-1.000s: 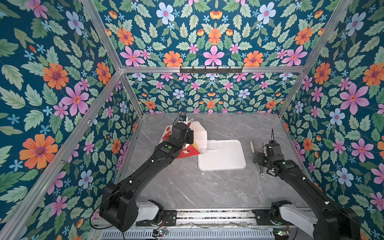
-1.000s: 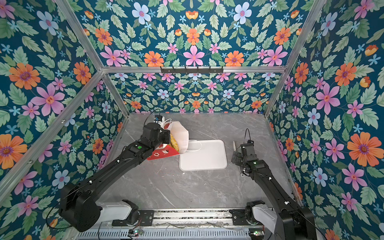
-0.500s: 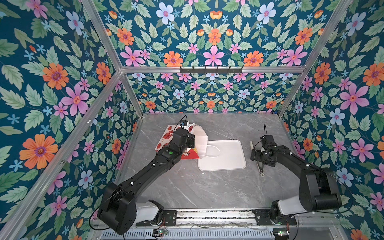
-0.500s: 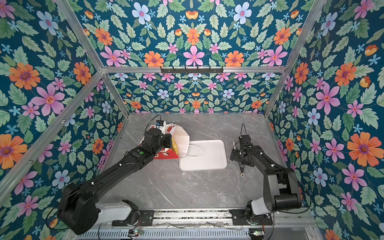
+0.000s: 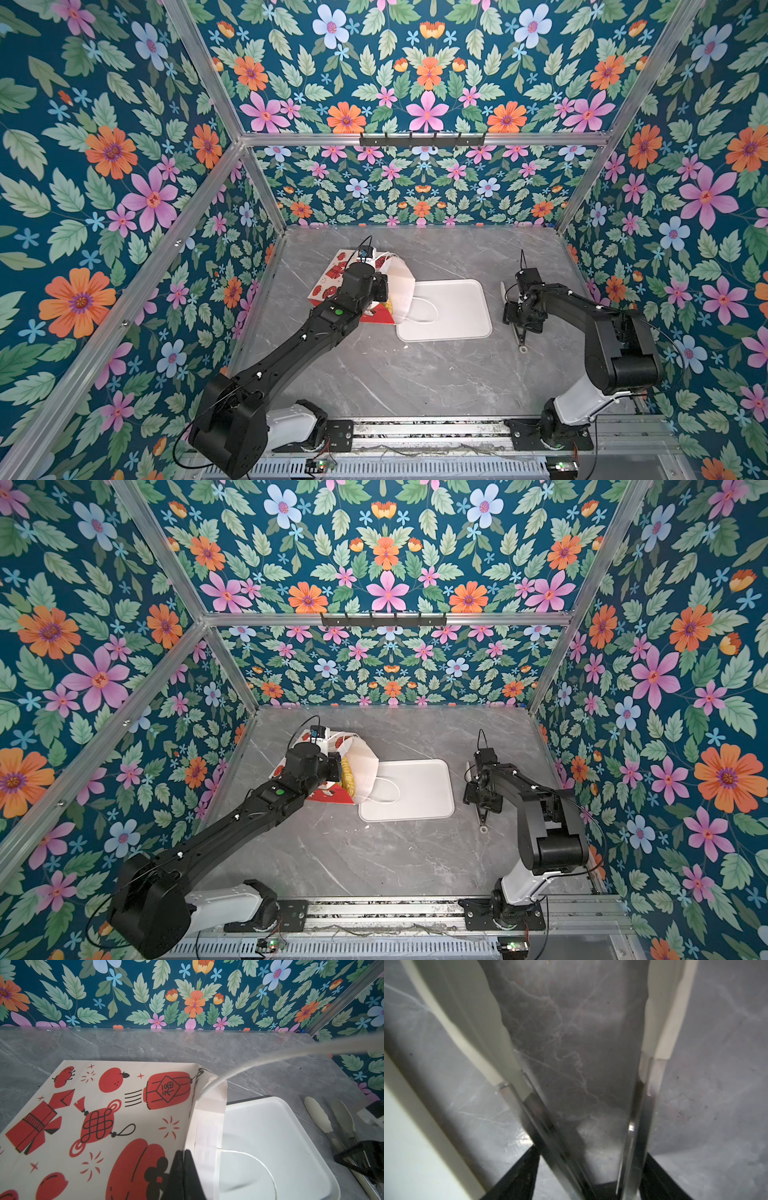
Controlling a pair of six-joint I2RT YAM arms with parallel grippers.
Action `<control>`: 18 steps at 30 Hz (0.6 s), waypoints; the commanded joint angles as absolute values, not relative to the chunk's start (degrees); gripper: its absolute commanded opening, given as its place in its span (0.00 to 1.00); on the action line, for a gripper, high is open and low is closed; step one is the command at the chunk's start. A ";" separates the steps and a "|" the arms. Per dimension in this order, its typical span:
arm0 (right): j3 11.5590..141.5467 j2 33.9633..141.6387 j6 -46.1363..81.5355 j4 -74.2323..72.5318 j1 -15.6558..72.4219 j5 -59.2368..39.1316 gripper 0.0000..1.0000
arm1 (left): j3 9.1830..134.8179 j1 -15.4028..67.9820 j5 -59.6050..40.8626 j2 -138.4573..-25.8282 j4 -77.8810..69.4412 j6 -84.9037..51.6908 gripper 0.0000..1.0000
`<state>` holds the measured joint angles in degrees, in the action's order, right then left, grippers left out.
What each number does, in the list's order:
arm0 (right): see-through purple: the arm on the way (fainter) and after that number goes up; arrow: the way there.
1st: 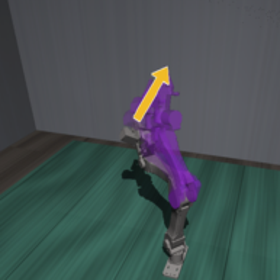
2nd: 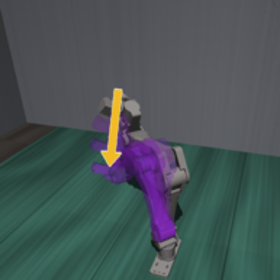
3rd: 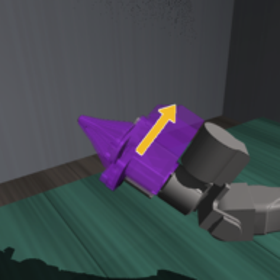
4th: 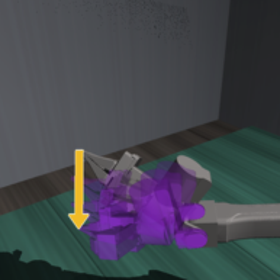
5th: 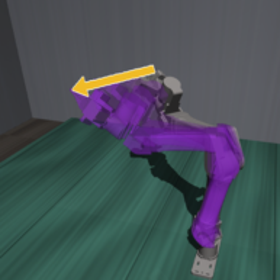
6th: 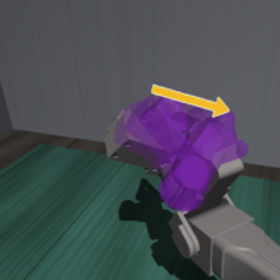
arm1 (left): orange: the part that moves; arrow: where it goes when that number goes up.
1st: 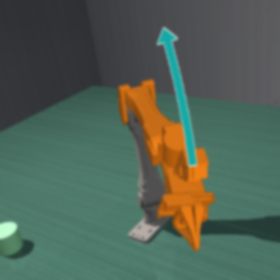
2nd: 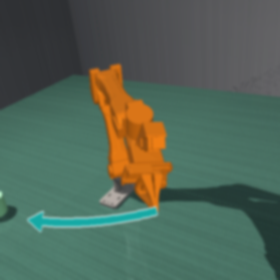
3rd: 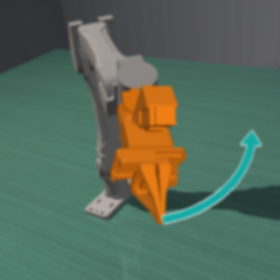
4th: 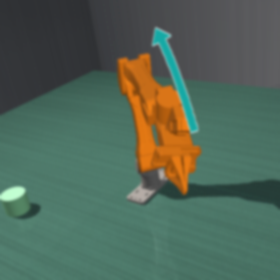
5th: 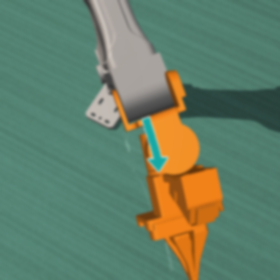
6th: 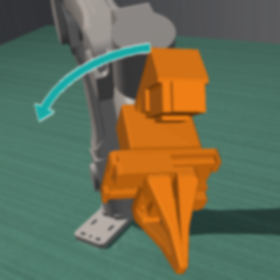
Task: Take the fake bread out of the paper bag
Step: 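Tip the bag toward the tray with the left gripper while the right grasps tongs, then insert the tongs held by the right gripper into the bag opening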
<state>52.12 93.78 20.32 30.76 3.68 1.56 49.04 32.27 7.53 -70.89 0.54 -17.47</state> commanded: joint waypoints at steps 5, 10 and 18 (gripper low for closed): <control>50.95 89.67 20.17 31.82 3.95 -0.65 0.13 | 49.53 32.08 7.63 -69.70 0.02 -15.77 0.00; 51.24 80.89 19.14 34.03 10.26 -5.54 0.12 | 49.17 32.08 7.05 -68.89 1.23 -14.60 0.00; 57.33 74.05 15.90 42.34 36.72 -14.59 0.21 | 46.27 32.17 1.89 -67.51 1.96 -13.51 0.00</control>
